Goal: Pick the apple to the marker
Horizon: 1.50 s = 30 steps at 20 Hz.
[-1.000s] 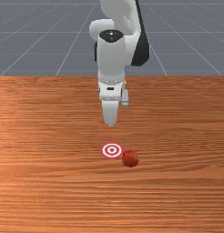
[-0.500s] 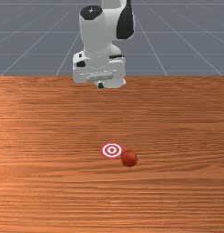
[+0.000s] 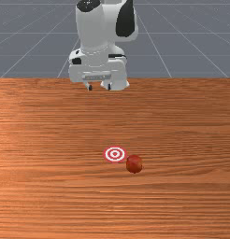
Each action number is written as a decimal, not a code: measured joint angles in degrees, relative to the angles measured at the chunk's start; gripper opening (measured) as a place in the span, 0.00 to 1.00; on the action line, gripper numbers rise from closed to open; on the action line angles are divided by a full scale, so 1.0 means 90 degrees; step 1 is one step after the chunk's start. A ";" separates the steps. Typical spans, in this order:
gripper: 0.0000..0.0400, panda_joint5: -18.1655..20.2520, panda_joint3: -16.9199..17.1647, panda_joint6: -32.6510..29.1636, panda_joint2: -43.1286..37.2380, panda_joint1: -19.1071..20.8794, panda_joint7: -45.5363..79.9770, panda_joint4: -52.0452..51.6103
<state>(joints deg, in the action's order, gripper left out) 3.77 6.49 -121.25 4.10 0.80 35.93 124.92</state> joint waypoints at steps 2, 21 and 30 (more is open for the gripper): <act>0.92 0.0226 -0.0107 -0.0124 0.0710 -0.0066 0.0205 -0.0666; 1.00 0.0485 -0.0459 -0.0494 0.5733 -0.0791 0.1345 -0.5839; 0.75 0.0194 -0.0158 -0.0439 0.5500 -0.1044 0.1711 -0.5249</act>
<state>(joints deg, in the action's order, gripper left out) 5.51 5.06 -125.20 53.60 -8.60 51.33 77.68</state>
